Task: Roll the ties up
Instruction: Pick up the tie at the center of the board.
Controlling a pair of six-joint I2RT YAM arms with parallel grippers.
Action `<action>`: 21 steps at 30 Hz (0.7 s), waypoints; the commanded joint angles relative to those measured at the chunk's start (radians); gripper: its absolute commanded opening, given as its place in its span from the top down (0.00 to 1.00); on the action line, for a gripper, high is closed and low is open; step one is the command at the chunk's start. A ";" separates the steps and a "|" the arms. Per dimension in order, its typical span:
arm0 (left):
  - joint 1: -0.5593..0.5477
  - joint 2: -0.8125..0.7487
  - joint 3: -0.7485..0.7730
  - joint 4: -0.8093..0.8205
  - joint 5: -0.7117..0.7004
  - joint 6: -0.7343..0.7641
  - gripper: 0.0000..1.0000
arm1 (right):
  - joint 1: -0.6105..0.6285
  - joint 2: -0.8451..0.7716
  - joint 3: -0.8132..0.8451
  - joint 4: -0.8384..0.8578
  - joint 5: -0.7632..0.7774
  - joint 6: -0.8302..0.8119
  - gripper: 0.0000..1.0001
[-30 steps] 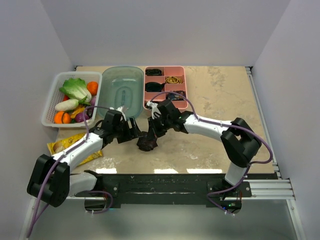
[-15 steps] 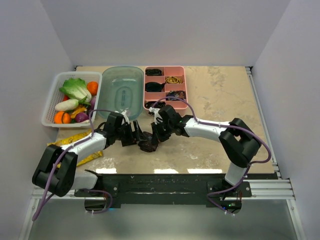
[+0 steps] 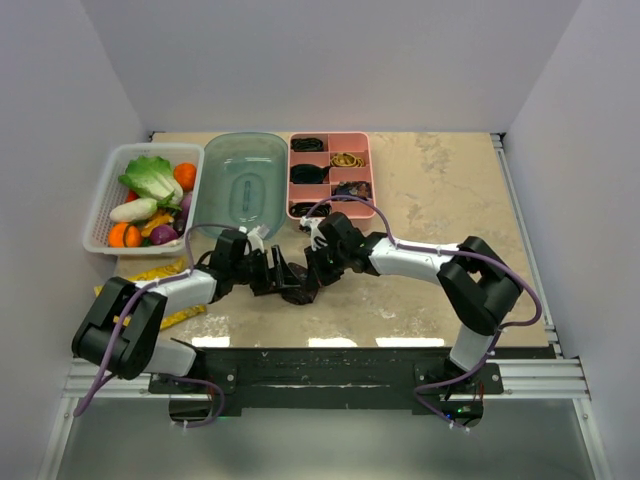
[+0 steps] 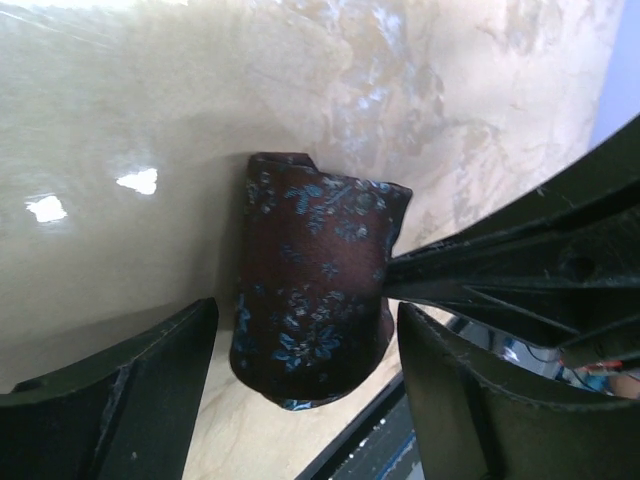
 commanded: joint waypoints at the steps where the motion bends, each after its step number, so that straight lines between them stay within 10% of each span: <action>1: -0.025 0.040 -0.038 0.157 0.095 -0.042 0.27 | -0.003 -0.018 -0.015 -0.014 0.046 -0.017 1.00; 16: -0.052 -0.019 -0.075 0.309 0.045 -0.099 0.59 | -0.109 -0.081 0.000 0.028 -0.066 0.032 1.00; 21: -0.046 -0.076 -0.057 0.300 0.030 -0.100 0.60 | -0.195 -0.145 0.045 0.000 -0.103 0.023 0.70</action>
